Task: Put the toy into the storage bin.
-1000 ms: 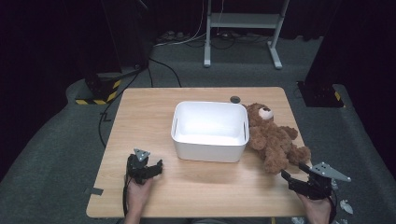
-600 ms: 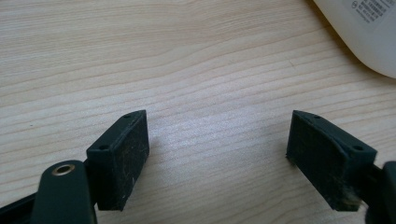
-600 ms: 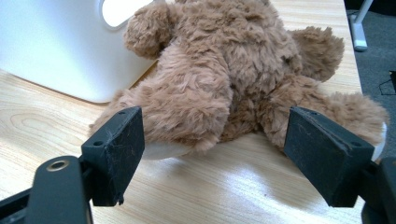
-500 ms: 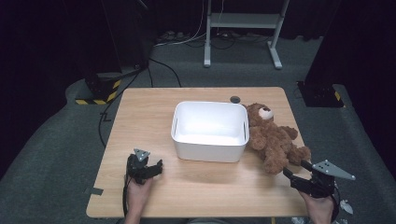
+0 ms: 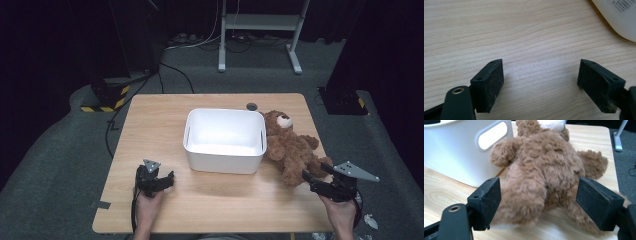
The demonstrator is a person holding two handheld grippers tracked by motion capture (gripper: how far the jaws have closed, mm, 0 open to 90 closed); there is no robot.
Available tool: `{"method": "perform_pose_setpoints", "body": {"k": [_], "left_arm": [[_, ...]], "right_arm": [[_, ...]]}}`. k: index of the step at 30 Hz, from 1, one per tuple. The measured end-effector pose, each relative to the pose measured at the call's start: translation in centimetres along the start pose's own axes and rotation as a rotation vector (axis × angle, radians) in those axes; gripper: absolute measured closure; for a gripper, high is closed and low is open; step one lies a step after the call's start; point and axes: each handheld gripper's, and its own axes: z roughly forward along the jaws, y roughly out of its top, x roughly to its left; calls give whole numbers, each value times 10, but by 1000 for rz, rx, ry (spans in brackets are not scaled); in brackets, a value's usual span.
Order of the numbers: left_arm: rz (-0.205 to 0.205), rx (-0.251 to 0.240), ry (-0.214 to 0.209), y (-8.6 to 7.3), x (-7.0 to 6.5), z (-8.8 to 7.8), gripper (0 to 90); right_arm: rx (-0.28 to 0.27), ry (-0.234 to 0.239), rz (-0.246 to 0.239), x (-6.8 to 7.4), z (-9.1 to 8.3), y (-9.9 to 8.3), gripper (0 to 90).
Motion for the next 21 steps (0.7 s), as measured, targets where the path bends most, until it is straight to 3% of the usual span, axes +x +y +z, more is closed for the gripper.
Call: {"method": "perform_pose_setpoints", "body": {"k": [21], "left_arm": [[7, 3, -6, 0, 0, 0, 213]], "right_arm": [[7, 12, -81, 14, 25, 44, 205]]}}
